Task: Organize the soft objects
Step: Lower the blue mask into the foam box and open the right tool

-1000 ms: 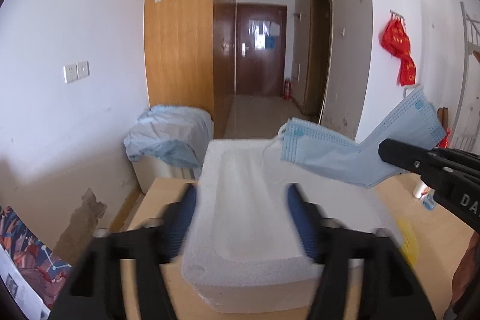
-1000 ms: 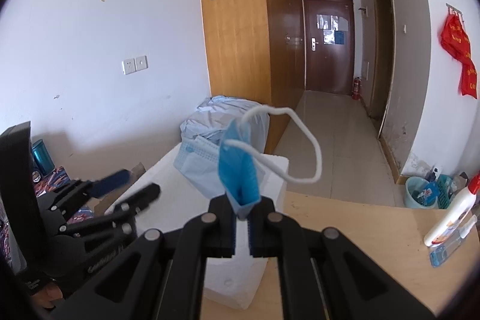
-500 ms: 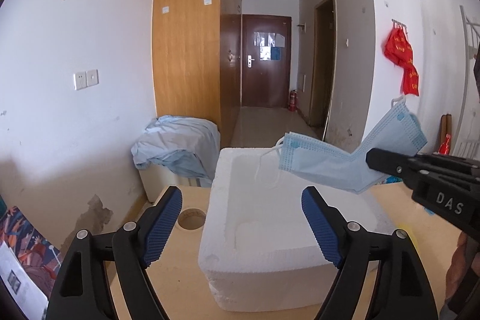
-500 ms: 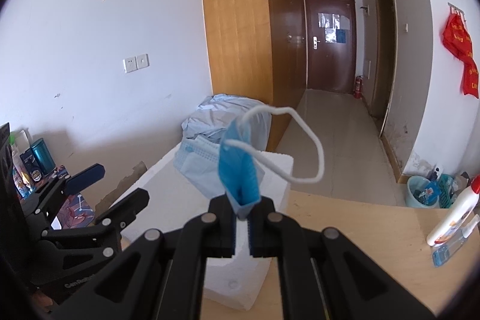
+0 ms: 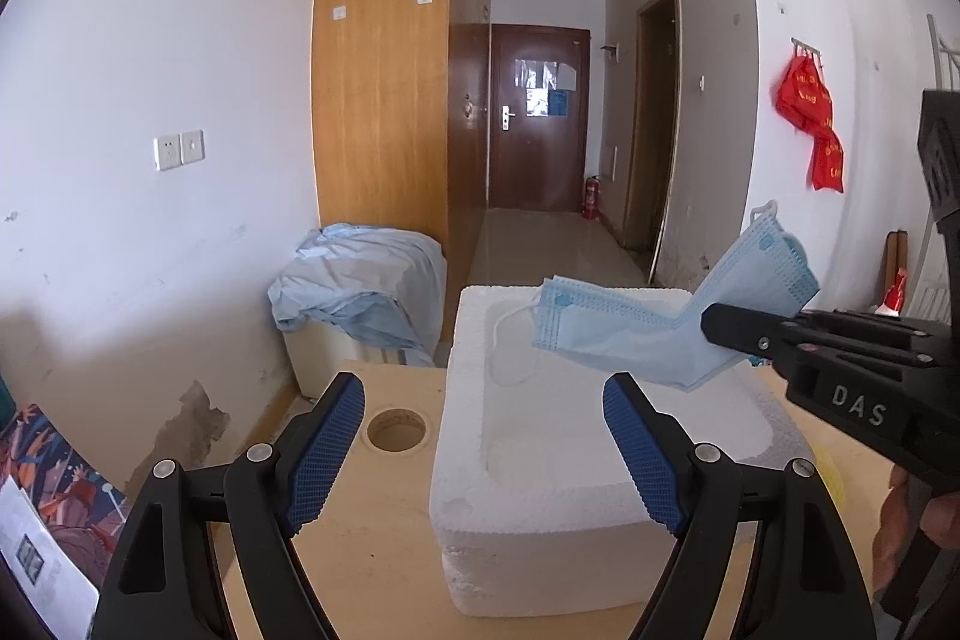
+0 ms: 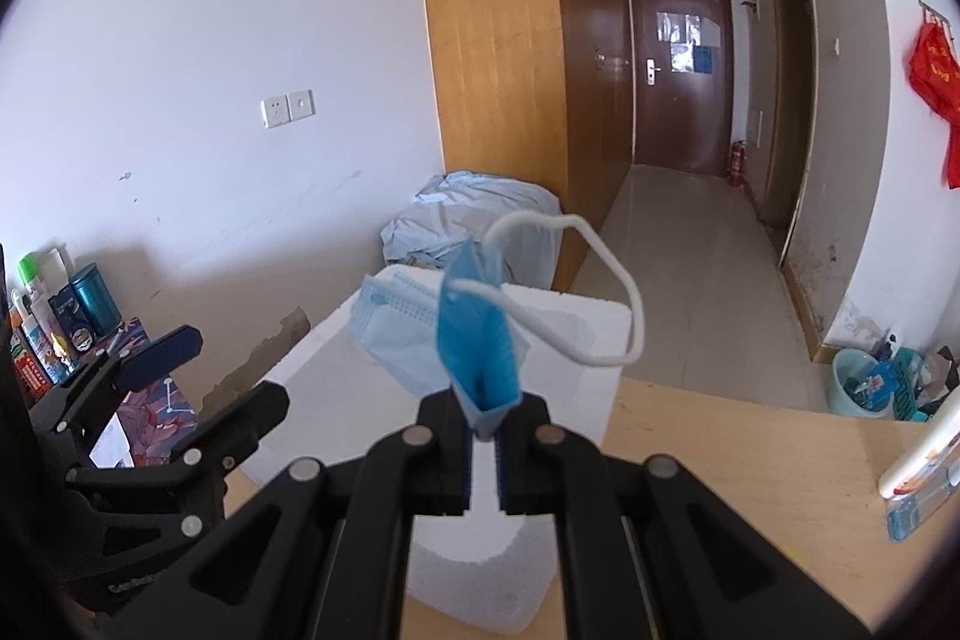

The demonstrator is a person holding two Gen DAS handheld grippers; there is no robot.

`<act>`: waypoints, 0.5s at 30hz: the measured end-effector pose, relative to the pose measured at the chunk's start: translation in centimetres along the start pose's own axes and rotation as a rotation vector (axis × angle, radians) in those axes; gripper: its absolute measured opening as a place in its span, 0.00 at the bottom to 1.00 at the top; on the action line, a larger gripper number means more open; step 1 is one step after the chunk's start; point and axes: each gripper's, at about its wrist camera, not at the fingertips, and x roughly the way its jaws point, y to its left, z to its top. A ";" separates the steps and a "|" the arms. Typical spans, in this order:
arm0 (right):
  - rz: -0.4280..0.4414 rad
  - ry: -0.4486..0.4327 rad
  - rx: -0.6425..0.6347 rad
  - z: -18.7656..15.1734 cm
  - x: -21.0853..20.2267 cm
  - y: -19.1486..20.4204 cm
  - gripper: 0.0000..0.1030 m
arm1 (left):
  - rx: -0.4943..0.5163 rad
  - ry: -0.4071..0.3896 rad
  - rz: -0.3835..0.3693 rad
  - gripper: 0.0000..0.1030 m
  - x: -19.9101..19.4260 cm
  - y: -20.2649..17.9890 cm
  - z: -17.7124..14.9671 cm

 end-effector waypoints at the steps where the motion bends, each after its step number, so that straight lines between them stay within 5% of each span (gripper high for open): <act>1: 0.004 0.003 -0.001 -0.1 0.1 -0.2 0.08 | -0.003 0.001 0.000 0.80 0.0 0.1 0.0; 8: 0.033 0.026 0.016 -0.2 1.0 -0.6 0.13 | -0.015 0.010 0.001 0.80 0.2 0.4 0.0; 10: 0.038 0.032 0.020 -0.2 1.1 -0.9 0.22 | -0.011 0.010 0.000 0.80 0.3 0.3 0.0; 12: 0.031 0.031 0.023 -0.2 1.1 -0.9 0.47 | -0.009 0.010 0.000 0.80 0.2 0.3 -0.1; 15: 0.017 0.023 0.020 -0.2 0.9 -0.8 0.67 | -0.008 0.013 -0.001 0.80 0.3 0.2 -0.1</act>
